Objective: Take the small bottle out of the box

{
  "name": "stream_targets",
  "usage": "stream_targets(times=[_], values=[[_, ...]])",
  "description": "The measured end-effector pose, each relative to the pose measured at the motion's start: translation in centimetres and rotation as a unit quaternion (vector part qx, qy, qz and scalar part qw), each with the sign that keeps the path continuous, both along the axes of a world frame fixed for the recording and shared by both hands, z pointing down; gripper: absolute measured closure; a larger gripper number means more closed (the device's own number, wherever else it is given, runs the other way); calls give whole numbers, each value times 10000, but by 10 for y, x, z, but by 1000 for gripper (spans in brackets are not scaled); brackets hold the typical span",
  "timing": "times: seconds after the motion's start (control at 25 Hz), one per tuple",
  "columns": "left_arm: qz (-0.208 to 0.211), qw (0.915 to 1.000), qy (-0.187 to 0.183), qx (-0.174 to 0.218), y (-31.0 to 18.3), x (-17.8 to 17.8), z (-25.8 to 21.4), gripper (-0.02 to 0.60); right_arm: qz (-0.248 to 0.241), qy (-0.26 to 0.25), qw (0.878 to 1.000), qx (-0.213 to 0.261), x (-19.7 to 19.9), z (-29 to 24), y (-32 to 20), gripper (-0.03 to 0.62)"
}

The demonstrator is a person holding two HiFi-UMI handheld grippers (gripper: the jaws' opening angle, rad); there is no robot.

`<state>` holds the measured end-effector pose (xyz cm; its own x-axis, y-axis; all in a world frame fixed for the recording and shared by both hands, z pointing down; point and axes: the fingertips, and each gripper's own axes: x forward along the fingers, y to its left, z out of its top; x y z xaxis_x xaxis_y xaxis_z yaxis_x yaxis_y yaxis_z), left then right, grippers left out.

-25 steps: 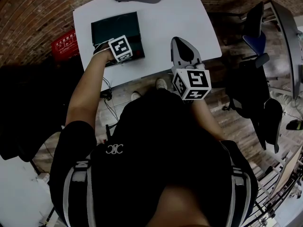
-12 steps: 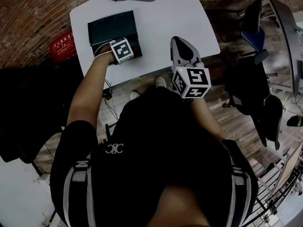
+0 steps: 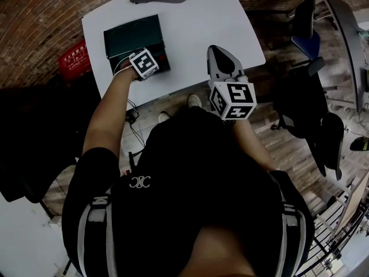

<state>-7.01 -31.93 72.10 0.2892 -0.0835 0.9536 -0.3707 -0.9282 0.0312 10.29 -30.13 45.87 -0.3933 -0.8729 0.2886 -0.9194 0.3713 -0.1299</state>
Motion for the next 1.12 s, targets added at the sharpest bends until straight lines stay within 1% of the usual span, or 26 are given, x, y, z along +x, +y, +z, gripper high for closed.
stream_targets(times=[0.12, 0.2, 0.32, 0.52, 0.64, 0.72, 0.84, 0.96, 1.04, 1.12], values=[[-119, 9998, -105, -133, 4, -3, 0, 353, 29, 9, 10000, 16, 2, -3, 0, 563], [-159, 9997, -161, -117, 6, -2, -3, 353, 24, 22, 10000, 41, 3, -5, 1, 563], [-153, 9996, -155, 152, 3, -2, -11, 353, 18, 29, 10000, 67, 4, -6, 2, 563], [-216, 9990, -65, 387, 4, -5, -16, 353, 3, 10, 10000, 54, 1, -6, 4, 563], [-446, 9972, 59, 593, 6, -11, -24, 353, -63, -25, 10000, 61, -6, -6, 3, 563], [-703, 9947, 212, 713, 5, -15, -29, 353, -122, -44, 9999, 64, -12, -6, 1, 563], [-1095, 9888, 432, 915, 6, -18, -36, 353, -229, -79, 9997, 43, -20, -4, 1, 563], [-1477, 9804, 701, 1098, 6, -21, -49, 353, -364, -107, 9993, 17, -30, -4, 1, 563], [-1759, 9719, 932, 1258, 5, -23, -62, 353, -463, -122, 9988, 15, -37, -4, 0, 563], [-2128, 9584, 1223, 1455, 4, -27, -78, 353, -573, -136, 9983, 32, -45, -5, -2, 563]])
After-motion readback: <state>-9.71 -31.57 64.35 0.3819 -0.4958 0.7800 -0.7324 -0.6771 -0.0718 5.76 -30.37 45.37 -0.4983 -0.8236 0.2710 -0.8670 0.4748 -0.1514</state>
